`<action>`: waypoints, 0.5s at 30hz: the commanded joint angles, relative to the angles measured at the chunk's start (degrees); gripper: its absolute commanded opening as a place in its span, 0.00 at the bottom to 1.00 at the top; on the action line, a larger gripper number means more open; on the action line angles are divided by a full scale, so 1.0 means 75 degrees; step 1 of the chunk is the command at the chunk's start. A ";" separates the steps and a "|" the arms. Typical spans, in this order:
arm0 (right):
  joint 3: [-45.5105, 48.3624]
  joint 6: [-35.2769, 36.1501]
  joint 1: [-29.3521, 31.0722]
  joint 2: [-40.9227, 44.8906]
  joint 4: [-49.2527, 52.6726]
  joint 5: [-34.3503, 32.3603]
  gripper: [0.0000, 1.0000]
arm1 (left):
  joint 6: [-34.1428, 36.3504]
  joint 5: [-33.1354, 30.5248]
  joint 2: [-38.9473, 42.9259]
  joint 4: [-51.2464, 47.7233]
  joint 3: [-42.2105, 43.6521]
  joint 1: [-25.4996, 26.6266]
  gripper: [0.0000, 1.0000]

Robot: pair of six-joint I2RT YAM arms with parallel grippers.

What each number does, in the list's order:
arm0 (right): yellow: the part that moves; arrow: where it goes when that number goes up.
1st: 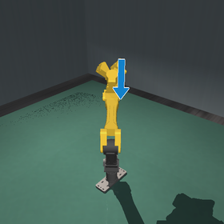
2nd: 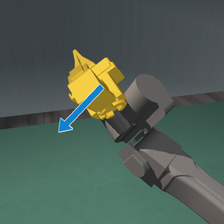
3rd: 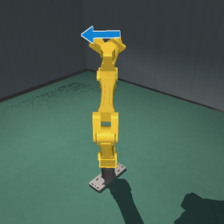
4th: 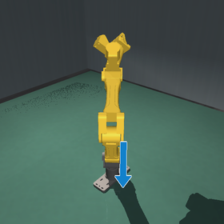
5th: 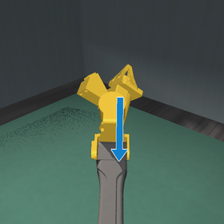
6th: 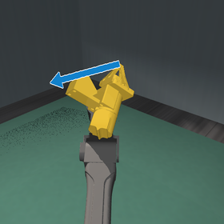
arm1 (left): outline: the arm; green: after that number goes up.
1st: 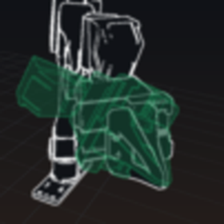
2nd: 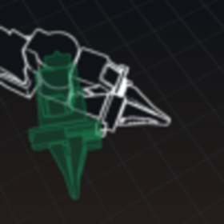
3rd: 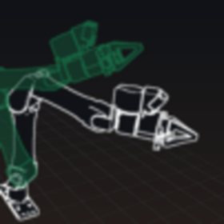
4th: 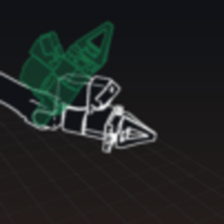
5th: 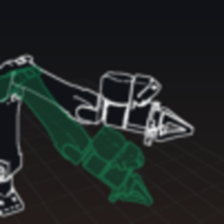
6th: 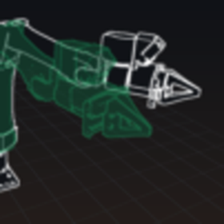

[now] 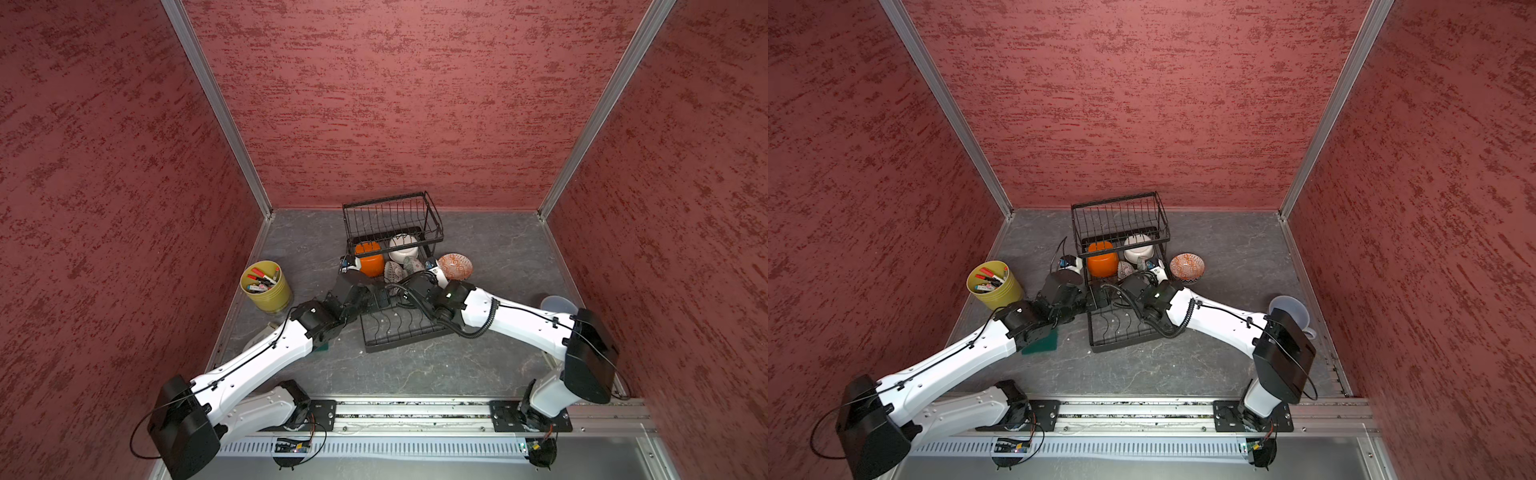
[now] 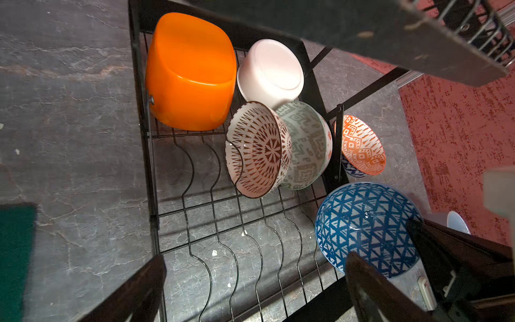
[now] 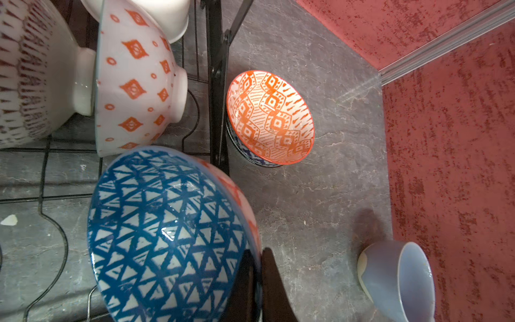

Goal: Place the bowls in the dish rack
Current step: 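Lower the blue-patterned bowl into the slots with the right gripper while the left draws back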

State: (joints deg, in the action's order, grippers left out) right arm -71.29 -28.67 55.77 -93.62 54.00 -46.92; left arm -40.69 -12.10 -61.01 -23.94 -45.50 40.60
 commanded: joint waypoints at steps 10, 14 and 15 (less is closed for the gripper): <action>-0.0724 -0.0714 0.0481 -0.0809 0.0870 -0.1545 0.00 | -0.0054 0.0048 0.0392 0.0099 0.0354 -0.0419 1.00; -0.0806 -0.0842 0.0536 -0.1045 0.1154 -0.1736 0.00 | -0.0054 0.0108 0.0446 0.0110 0.0400 -0.0510 1.00; -0.0808 -0.0868 0.0545 -0.1081 0.1191 -0.1744 0.00 | -0.0050 0.0113 0.0459 0.0110 0.0424 -0.0525 1.00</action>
State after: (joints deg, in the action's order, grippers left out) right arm -75.77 -32.23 59.07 -100.84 59.57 -55.05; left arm -40.66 -11.92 -58.57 -24.32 -42.65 37.15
